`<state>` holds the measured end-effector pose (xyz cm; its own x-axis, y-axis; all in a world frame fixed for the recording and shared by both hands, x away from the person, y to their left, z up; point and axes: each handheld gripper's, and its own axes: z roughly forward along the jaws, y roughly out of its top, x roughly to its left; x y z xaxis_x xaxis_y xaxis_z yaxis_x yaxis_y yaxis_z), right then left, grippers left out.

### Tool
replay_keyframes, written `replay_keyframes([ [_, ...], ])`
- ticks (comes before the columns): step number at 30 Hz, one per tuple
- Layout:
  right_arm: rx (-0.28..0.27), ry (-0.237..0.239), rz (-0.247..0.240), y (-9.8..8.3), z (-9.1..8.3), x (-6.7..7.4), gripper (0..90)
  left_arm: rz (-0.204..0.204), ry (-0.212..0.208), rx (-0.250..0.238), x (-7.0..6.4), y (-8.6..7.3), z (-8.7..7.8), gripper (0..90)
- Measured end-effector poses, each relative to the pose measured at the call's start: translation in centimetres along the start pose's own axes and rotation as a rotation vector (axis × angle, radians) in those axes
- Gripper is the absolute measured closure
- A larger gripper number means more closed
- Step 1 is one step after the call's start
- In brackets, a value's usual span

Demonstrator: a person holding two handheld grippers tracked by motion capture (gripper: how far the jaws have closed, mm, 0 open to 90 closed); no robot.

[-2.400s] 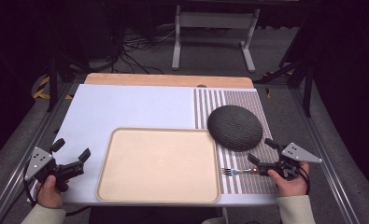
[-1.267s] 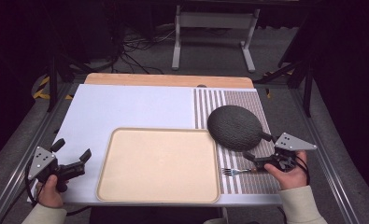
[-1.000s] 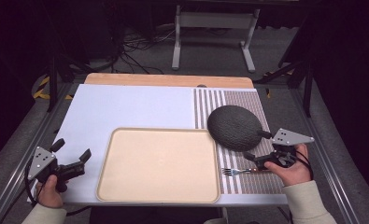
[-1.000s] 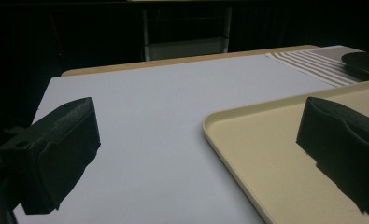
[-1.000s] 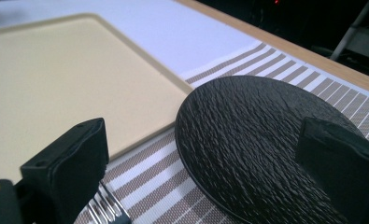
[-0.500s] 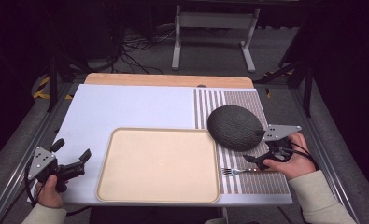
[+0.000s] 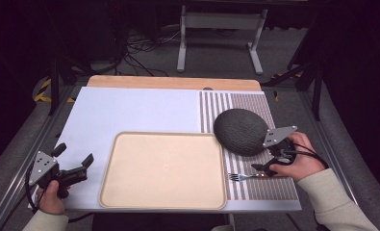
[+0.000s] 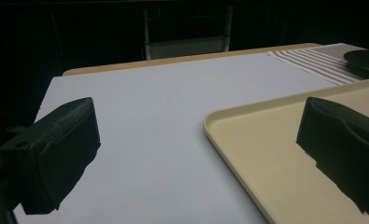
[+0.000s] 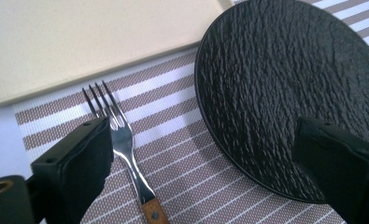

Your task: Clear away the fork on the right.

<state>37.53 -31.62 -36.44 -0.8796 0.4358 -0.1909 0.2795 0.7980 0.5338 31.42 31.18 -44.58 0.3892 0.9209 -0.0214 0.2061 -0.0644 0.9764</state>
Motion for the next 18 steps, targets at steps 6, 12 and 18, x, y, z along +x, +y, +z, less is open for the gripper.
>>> replay_keyframes([
  [6,0.070,0.024,-0.035,0.30,-0.04,-0.07,6.8,0.002,0.001,0.002,-0.01,0.00,0.01,0.1],
  [12,0.130,0.043,-0.052,0.51,-0.18,-0.06,7.4,0.003,0.001,0.003,-0.01,0.00,0.01,0.1],
  [18,0.190,0.071,-0.082,0.65,-0.11,-0.02,7.7,0.002,0.004,0.006,0.03,-0.01,0.02,0.1],
])
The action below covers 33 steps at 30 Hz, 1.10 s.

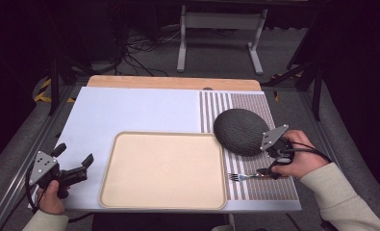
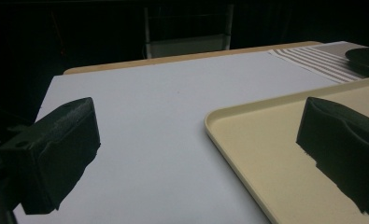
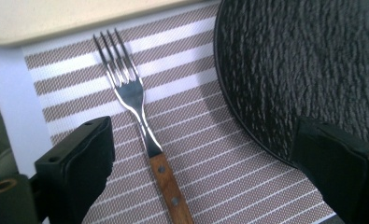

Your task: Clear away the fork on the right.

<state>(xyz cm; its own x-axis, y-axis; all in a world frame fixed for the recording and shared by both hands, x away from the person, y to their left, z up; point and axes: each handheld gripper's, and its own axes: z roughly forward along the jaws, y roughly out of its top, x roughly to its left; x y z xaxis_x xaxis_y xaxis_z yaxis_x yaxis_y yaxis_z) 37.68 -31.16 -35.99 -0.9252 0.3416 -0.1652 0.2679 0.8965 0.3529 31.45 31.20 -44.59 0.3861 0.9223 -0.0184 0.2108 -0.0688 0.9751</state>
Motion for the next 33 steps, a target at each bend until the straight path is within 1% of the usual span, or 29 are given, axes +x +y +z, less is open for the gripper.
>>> replay_keyframes([
  [2,0.013,0.017,-0.023,0.1,0.2,-0.1,7.7,0.001,-0.001,0.000,0.0,0.0,0.0,0.1],
  [3,0.027,0.021,-0.011,0.1,0.2,0.1,8.0,0.001,-0.001,0.001,0.0,0.0,0.0,0.1],
  [4,0.032,0.028,-0.029,0.2,0.3,0.0,8.2,0.002,-0.002,0.005,0.0,0.0,0.0,0.1],
  [5,0.039,0.025,-0.028,0.2,0.3,0.0,8.2,0.001,-0.002,0.006,0.0,0.0,0.0,0.1],
  [6,0.045,0.027,-0.038,0.2,0.4,0.0,8.4,0.002,-0.001,0.007,0.0,0.0,0.0,0.1],
  [7,0.045,0.027,-0.038,0.2,0.4,0.0,8.4,0.002,-0.001,0.007,0.0,0.0,0.0,0.1],
  [8,0.055,0.027,-0.030,0.3,0.4,0.0,8.4,0.003,0.001,0.009,0.0,0.0,0.0,0.1],
  [9,0.066,0.032,-0.036,0.3,0.4,0.0,8.4,0.002,0.005,0.010,0.0,0.0,0.0,0.1],
  [11,0.095,0.042,-0.030,0.3,0.4,0.1,8.5,0.001,0.006,0.013,0.0,0.0,0.0,0.1],
  [12,0.095,0.042,-0.030,0.3,0.4,0.1,8.5,0.001,0.006,0.013,0.0,0.0,0.0,0.1],
  [13,0.103,0.044,-0.032,0.3,0.5,0.1,8.5,-0.001,0.005,0.013,0.1,0.0,0.0,0.1],
  [14,0.119,0.052,-0.045,0.4,0.5,0.0,8.8,0.000,0.005,0.013,0.1,0.0,0.0,0.1],
  [18,0.116,0.062,-0.050,0.4,0.7,0.1,9.6,0.001,0.006,0.013,0.1,0.0,0.0,0.1],
  [20,0.110,0.076,-0.063,0.2,1.1,0.1,11.7,-0.002,0.008,0.013,0.1,0.0,0.0,0.1],
  [21,0.119,0.085,-0.071,0.2,1.2,0.1,13.4,-0.002,0.008,0.012,0.1,0.0,0.0,0.1],
  [24,0.156,0.092,-0.108,0.1,1.7,0.2,18.2,-0.004,0.010,0.010,0.1,0.0,0.0,0.1],
  [25,0.152,0.099,-0.122,0.0,1.9,0.2,20.4,-0.005,0.009,0.010,0.1,0.0,0.0,0.1],
  [27,0.169,0.120,-0.123,0.0,2.2,0.4,25.6,-0.004,0.010,0.009,0.1,0.0,-0.1,0.1],
  [28,0.169,0.120,-0.123,0.0,2.2,0.4,25.6,-0.004,0.010,0.009,0.1,0.0,-0.1,0.1],
  [30,0.188,0.132,-0.148,-0.1,2.6,0.5,27.5,-0.003,0.009,0.007,0.1,0.0,-0.1,0.1],
  [31,0.188,0.132,-0.148,-0.1,2.6,0.5,27.5,-0.003,0.009,0.007,0.1,0.0,-0.1,0.1],
  [33,0.198,0.142,-0.174,-0.1,3.1,0.5,29.6,-0.005,0.009,0.005,0.1,0.0,0.0,0.1],
])
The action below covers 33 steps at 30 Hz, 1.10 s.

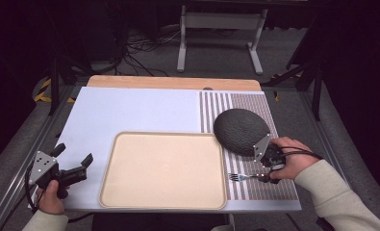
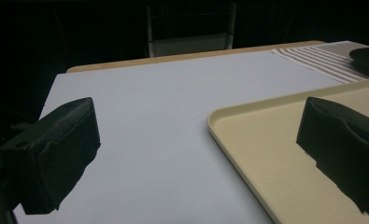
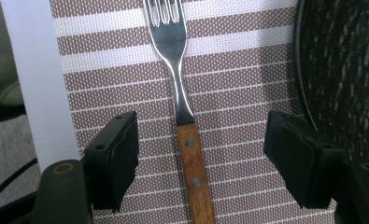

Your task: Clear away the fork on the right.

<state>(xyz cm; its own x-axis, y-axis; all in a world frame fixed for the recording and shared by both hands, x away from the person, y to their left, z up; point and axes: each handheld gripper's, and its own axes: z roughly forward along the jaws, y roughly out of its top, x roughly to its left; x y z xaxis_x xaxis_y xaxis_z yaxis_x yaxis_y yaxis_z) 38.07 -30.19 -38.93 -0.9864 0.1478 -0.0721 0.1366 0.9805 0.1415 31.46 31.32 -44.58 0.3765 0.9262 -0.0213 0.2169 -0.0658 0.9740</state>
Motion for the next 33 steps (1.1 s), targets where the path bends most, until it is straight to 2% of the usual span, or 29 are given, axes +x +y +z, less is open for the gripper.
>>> replay_keyframes([
  [8,0.072,0.037,-0.035,0.3,1.2,-0.1,39.5,-0.001,-0.001,0.000,0.0,0.0,0.0,0.1],
  [9,0.082,0.046,-0.056,0.4,1.4,-0.2,42.5,0.000,-0.002,0.003,0.0,0.0,0.0,0.1],
  [14,0.122,0.058,-0.077,0.5,1.9,-0.3,55.3,-0.002,-0.003,0.000,0.0,0.0,0.1,0.1],
  [15,0.122,0.058,-0.077,0.5,1.9,-0.3,55.3,-0.002,-0.003,0.000,0.0,0.0,0.1,0.1],
  [16,0.141,0.063,-0.103,0.6,2.1,-0.3,62.1,0.001,-0.004,0.001,0.0,0.0,0.1,0.1],
  [18,0.146,0.066,-0.102,0.7,2.2,-0.2,64.1,0.001,-0.003,0.002,0.0,0.0,0.1,0.1],
  [23,0.176,0.076,-0.159,1.1,2.4,-0.3,77.2,-0.003,-0.003,0.001,0.0,-0.1,0.0,0.1],
  [33,0.184,0.081,-0.171,1.2,2.5,-0.2,77.8,-0.006,-0.004,0.001,0.1,-0.1,0.0,0.1],
])
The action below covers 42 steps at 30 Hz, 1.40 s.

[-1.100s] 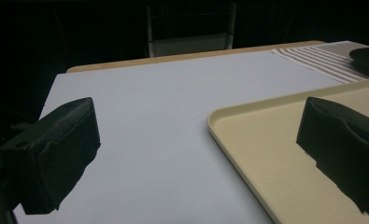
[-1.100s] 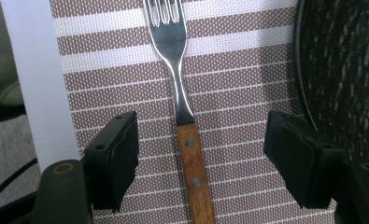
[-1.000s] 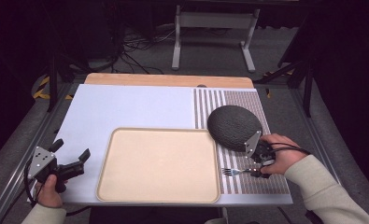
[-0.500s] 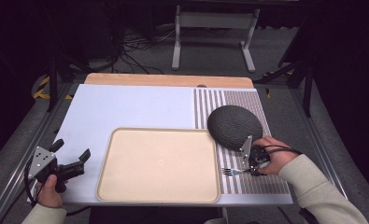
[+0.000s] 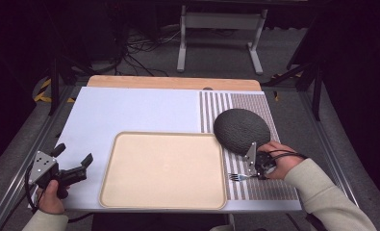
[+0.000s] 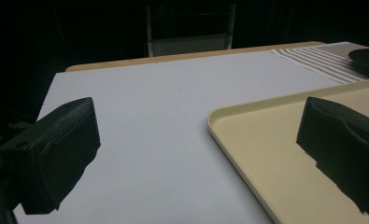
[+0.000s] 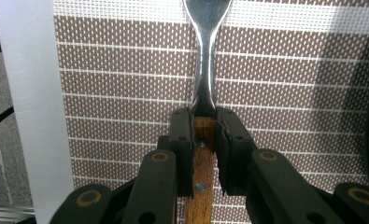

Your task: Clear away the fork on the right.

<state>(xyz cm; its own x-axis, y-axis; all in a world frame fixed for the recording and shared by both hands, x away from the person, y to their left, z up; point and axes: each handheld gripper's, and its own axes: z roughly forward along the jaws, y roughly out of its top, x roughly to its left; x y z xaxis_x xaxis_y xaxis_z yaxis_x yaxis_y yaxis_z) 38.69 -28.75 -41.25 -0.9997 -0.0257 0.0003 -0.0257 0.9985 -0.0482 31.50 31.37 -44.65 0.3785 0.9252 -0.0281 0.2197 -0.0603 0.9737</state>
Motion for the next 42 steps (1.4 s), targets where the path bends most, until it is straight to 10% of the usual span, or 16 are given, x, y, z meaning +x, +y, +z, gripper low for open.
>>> replay_keyframes([
  [42,-0.159,-0.148,0.102,1.1,-7.2,-0.3,78.1,-0.004,-0.002,0.002,0.0,0.0,0.0,0.1],
])
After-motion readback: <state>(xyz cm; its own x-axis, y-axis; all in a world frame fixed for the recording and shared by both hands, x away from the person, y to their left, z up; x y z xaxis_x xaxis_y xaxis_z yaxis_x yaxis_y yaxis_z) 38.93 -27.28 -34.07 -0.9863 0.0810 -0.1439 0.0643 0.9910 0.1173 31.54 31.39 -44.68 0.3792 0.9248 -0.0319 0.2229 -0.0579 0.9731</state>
